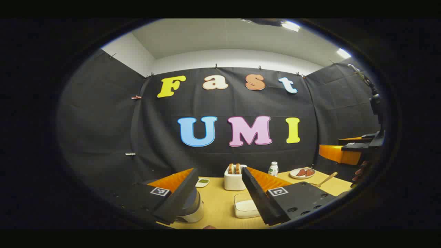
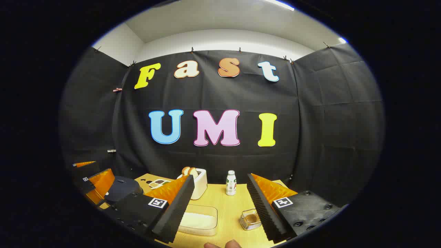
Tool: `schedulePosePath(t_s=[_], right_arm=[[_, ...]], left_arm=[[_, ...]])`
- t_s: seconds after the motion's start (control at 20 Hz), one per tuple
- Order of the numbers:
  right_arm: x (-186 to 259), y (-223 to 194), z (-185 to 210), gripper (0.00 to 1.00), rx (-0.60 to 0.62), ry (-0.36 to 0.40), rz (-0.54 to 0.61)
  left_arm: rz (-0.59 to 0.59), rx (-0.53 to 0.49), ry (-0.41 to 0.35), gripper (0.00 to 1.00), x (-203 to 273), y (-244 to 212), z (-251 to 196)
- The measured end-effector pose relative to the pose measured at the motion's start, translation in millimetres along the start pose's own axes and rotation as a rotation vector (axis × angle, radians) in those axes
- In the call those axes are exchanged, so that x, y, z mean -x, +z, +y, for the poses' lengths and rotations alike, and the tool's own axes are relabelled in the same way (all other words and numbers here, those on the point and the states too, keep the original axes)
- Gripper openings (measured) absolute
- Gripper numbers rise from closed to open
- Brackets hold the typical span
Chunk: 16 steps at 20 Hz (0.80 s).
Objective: Close the left gripper, press the button to open the rice cooker; take a wooden spoon from the chopstick holder with the right hand, scoop a spoonful of rice and pour it into the rice cooker, then put the wooden spoon back into the chopstick holder.
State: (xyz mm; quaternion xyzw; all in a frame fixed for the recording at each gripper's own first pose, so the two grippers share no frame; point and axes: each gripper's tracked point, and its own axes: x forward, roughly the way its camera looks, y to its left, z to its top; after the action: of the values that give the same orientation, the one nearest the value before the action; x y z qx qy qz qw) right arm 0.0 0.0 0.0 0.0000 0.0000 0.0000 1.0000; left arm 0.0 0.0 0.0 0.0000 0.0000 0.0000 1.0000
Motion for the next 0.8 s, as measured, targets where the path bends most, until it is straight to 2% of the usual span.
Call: schedulePosePath(t_s=[0.45, 0.5, 0.55, 0.8], right_arm=[[-0.6, -1.6, 7.9, 0.95, 0.007, 0.015, 0.000], [-0.1, -1.9, 8.5, 0.95, 0.009, 0.017, 0.001], [0.3, -2.5, 9.0, 0.95, 0.011, 0.019, 0.002], [1.5, -3.8, 7.3, 0.95, 0.013, 0.020, 0.004]], left_arm=[[0.008, -0.003, 0.001, 0.88, -3.9, -2.2, 5.1], [0.012, -0.002, 0.001, 0.84, -3.7, -4.3, 5.5], [0.014, 0.000, 0.001, 0.87, -3.1, -5.0, 6.1], [0.026, 0.007, 0.011, 0.86, -3.3, -9.2, 10.0]])
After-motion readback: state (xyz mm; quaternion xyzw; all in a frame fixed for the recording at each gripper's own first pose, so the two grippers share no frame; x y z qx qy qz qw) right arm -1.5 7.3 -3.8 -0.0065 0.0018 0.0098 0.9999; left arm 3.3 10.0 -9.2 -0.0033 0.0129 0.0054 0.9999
